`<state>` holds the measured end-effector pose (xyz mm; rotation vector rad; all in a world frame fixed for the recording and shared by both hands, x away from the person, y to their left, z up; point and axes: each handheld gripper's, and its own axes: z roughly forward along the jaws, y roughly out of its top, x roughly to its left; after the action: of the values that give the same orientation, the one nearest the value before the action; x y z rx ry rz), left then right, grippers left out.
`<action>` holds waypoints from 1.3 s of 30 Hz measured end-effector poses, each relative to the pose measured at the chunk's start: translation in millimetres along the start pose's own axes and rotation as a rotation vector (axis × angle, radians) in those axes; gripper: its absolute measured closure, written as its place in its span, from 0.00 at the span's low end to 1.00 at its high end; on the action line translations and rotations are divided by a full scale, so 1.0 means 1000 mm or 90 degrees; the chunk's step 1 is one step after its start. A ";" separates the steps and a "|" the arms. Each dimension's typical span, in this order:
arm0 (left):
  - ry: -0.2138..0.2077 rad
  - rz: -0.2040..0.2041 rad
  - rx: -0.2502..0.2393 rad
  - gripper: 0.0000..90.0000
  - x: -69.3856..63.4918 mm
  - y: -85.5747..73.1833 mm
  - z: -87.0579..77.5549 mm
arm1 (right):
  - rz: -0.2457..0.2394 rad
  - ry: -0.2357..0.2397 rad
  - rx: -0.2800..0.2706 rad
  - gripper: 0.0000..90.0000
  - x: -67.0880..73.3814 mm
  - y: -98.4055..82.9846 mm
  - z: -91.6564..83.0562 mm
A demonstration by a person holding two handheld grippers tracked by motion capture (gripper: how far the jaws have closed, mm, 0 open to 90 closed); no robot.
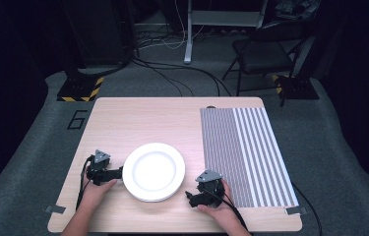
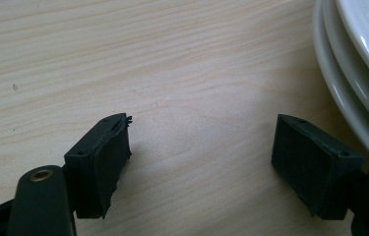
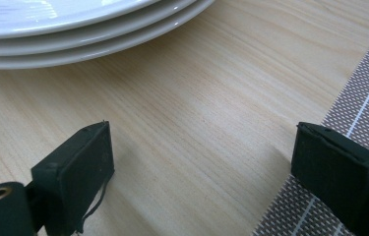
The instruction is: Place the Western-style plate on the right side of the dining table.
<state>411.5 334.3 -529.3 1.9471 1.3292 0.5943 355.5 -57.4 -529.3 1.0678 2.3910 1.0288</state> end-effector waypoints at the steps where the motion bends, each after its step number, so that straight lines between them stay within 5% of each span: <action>1: 0.000 0.000 0.001 0.25 0.000 0.000 0.000 | 0.000 0.000 0.000 0.09 0.000 0.000 0.000; 8: 0.005 -0.008 0.002 0.26 -0.001 -0.001 -0.002 | 0.012 -0.006 -0.008 0.17 0.001 -0.001 -0.001; 12: 0.007 -0.016 0.011 0.38 -0.001 0.001 -0.004 | 0.016 -0.008 -0.004 0.21 0.002 0.000 -0.004; 14: -0.009 -0.049 0.012 0.42 0.000 0.003 -0.007 | 0.020 -0.006 -0.004 0.26 0.003 0.001 -0.008; 24: -0.026 -0.118 0.015 0.53 -0.004 0.020 -0.029 | 0.045 0.013 -0.015 0.36 0.003 0.021 -0.033; 29: -0.021 -0.132 0.001 0.54 -0.007 0.033 -0.039 | 0.040 -0.007 -0.018 0.41 -0.001 0.032 -0.038; 35: -0.011 -0.118 0.003 0.58 -0.011 0.044 -0.046 | 0.040 0.003 -0.046 0.44 -0.004 0.048 -0.043; 39: -0.010 -0.136 -0.003 0.61 -0.016 0.057 -0.053 | 0.042 0.005 -0.050 0.44 -0.005 0.054 -0.042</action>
<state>403.3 321.0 -451.4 1.7731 1.5001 0.4754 363.7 -56.8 -461.2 1.1230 2.3149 1.1424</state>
